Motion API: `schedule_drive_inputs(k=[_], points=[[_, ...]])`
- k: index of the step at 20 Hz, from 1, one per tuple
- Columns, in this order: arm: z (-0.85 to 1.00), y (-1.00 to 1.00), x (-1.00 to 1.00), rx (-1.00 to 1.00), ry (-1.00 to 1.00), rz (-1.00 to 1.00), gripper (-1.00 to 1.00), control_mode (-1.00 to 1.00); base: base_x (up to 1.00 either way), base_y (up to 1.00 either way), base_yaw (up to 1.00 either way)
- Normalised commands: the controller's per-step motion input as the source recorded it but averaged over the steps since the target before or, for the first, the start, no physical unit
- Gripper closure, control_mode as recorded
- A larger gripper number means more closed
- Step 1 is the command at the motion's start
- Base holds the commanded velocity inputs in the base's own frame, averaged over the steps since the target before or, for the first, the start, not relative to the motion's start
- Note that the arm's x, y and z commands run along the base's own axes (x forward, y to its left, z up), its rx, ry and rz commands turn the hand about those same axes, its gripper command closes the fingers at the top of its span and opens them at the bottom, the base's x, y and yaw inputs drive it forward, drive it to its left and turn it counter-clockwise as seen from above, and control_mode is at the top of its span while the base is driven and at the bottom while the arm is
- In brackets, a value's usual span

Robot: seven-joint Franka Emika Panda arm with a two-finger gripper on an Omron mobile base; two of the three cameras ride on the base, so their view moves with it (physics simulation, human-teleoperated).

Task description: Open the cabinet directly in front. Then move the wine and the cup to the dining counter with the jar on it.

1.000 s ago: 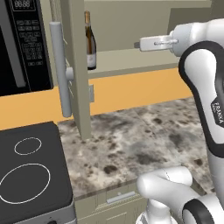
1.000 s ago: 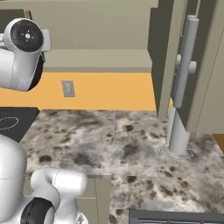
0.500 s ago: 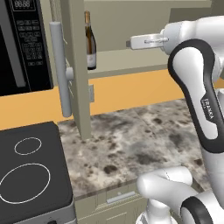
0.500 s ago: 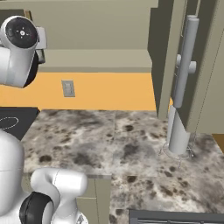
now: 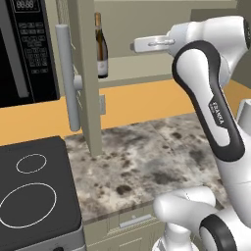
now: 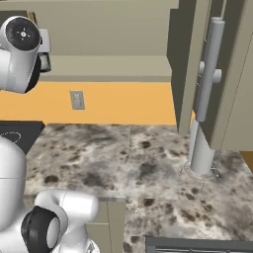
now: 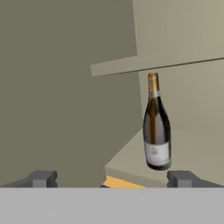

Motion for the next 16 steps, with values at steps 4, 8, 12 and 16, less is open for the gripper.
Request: schedule_drive_inputs(k=[4, 8, 12, 16], points=[[0.00, 0.13, 0.17, 0.00, 0.00, 0.00, -1.00, -1.00, 0.00, 0.00, 0.00], [0.00, 0.11, 0.17, 0.00, 0.01, 0.00, -1.00, -1.00, 0.00, 0.00, 0.00], [0.00, 0.08, 0.23, -0.01, 0.07, 0.00, -1.00, -1.00, 0.00, 0.00, 0.00], [0.00, 0.10, 0.34, -0.02, 0.07, -0.01, -1.00, -1.00, 0.00, 0.00, 0.00]])
